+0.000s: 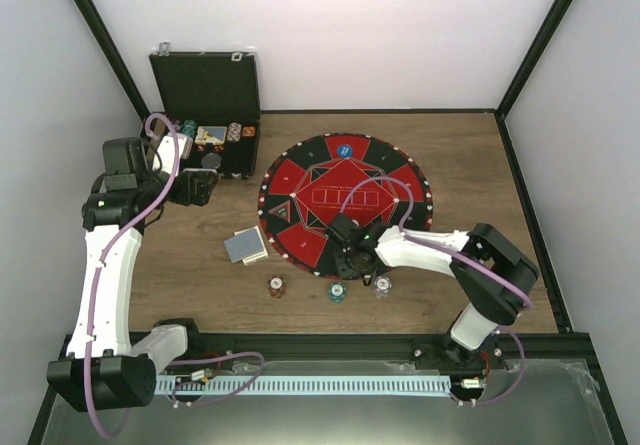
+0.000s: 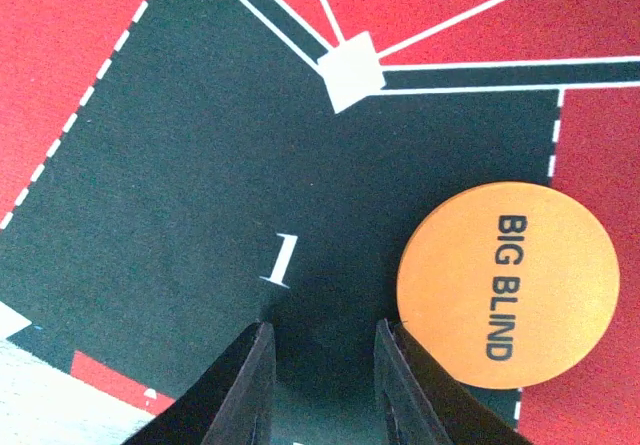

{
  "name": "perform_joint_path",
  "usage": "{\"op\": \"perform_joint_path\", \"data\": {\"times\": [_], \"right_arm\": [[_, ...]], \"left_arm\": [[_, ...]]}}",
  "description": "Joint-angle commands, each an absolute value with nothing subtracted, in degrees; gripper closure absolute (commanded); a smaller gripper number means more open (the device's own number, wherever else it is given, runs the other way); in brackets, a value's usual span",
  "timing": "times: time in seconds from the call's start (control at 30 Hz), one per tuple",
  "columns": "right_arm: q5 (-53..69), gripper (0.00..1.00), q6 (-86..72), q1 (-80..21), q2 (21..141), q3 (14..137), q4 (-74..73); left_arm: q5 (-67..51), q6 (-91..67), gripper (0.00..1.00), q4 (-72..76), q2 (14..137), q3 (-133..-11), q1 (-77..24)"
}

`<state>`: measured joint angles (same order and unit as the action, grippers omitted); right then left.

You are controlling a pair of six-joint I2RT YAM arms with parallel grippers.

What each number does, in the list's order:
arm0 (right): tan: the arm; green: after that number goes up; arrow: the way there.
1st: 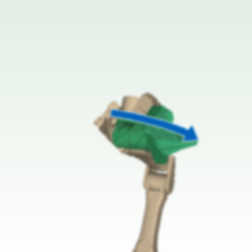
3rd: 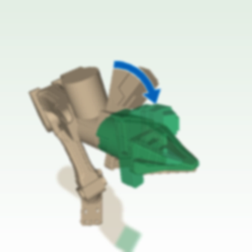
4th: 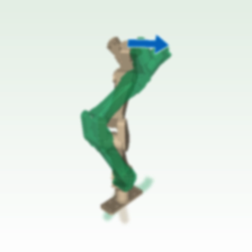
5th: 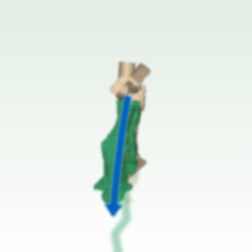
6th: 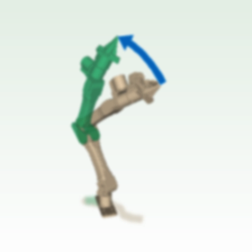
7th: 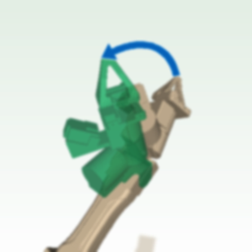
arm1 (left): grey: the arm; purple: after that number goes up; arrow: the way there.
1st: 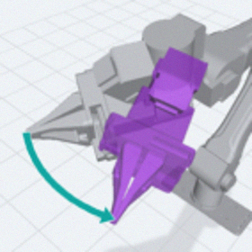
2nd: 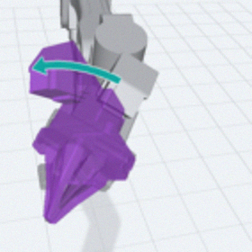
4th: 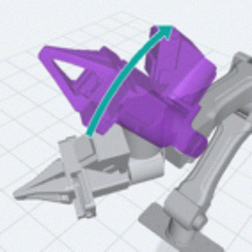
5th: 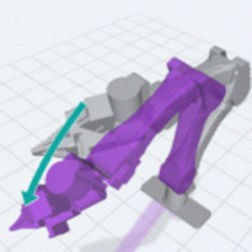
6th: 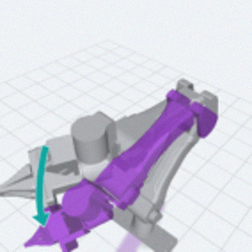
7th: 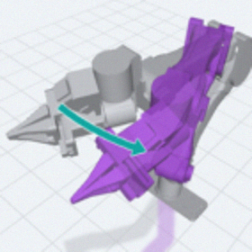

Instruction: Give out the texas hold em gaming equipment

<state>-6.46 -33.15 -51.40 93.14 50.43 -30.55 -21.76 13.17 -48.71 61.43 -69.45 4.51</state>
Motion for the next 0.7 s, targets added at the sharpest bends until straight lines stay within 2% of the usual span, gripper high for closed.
{"op": "perform_joint_path", "data": {"times": [0.0, 0.43, 0.6, 0.67], "right_arm": [[-8.21, 0.71, -34.52, -49.75, 93.44, 49.18, -31.13], [-12.66, 0.72, -32.71, -40.05, 91.24, 49.71, -33.78], [-12.12, 0.7, -32.53, -41.0, 90.19, 52.9, -35.99], [-12.56, 0.65, -32.46, -43.74, 88.38, 55.47, -37.32]], "left_arm": [[-22.38, 12.33, 0.0, -48.96, 60.91, -71.35, 4.83], [-22.62, 12.94, 0.0, -49.15, 60.98, -71.12, 4.83], [-22.64, 14.09, 0.0, -50.01, 61.94, -70.68, 4.83], [-22.21, 14.72, 0.0, -50.62, 62.65, -70.65, 4.81]]}}
